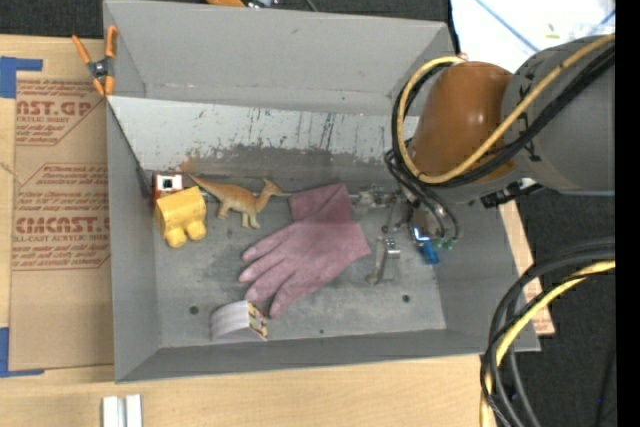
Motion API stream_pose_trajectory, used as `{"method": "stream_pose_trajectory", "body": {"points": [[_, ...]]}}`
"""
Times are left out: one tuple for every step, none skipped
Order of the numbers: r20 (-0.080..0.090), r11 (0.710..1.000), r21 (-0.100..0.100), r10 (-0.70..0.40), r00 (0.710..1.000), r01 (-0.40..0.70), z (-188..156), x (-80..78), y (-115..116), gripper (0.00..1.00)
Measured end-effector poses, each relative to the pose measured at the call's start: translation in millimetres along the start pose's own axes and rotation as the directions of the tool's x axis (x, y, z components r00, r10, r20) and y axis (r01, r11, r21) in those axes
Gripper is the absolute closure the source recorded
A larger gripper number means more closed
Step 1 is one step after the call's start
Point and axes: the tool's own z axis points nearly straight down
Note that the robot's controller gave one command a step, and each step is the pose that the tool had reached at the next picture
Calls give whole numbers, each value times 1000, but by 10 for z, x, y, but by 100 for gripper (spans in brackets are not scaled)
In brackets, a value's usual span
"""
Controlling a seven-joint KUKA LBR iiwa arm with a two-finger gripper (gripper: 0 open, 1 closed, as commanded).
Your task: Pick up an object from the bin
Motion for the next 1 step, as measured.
{"method": "stream_pose_trajectory", "body": {"points": [[0, 1000, 0, 0, 1000, 0, 0, 0, 0, 0]]}}
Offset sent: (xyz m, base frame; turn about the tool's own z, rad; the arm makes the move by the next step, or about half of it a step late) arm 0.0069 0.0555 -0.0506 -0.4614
